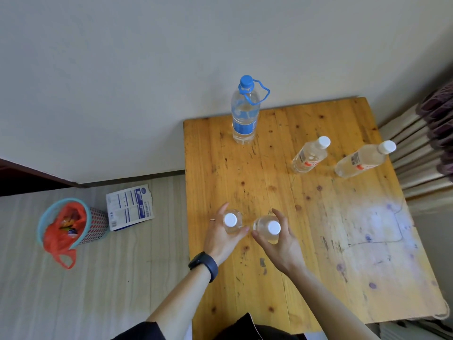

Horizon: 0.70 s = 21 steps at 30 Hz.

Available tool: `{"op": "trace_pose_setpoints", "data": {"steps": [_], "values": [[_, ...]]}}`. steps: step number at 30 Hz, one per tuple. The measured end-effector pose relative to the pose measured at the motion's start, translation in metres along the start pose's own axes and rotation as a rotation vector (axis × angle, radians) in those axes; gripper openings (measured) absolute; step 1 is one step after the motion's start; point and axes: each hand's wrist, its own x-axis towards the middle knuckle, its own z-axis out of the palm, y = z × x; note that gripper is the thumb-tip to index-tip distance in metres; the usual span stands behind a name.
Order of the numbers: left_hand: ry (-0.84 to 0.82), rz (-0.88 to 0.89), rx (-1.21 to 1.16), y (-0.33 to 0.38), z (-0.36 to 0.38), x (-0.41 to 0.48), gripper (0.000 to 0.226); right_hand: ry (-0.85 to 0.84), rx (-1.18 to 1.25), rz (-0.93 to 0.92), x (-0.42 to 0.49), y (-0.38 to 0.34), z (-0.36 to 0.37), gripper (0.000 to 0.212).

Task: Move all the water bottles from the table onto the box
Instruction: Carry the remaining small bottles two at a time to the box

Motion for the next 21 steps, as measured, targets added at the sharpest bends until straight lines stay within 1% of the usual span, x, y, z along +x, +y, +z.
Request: {"op": "trace_pose_setpoints", "data": {"steps": [3, 5, 9, 12, 15, 18, 21], "values": [[0.052, 0.009, 0.024, -0.001, 0.005, 0.003, 0.057, 0.031, -0.005, -0.02, 0.005, 0.005, 0.008, 0.076], [0.08, 0.023, 0.051, -0.005, 0.005, 0.005, 0.05, 0.059, 0.003, -0.025, 0.008, 0.008, 0.011, 0.073], [0.102, 0.04, 0.127, -0.01, 0.005, 0.006, 0.052, 0.107, 0.004, -0.036, 0.007, 0.009, 0.014, 0.068], [0.116, 0.068, 0.171, -0.008, 0.005, 0.007, 0.051, 0.115, -0.01, -0.032, 0.008, 0.009, 0.015, 0.064], [0.137, 0.114, 0.272, -0.009, 0.003, 0.007, 0.056, 0.104, -0.046, -0.021, 0.01, 0.009, 0.013, 0.06], [0.107, 0.121, 0.386, -0.003, -0.003, 0.008, 0.059, 0.109, -0.047, 0.066, 0.003, 0.005, 0.008, 0.056], [0.042, 0.169, 0.533, 0.004, -0.009, 0.004, 0.061, 0.18, 0.048, 0.164, -0.023, 0.009, -0.003, 0.053]]}}
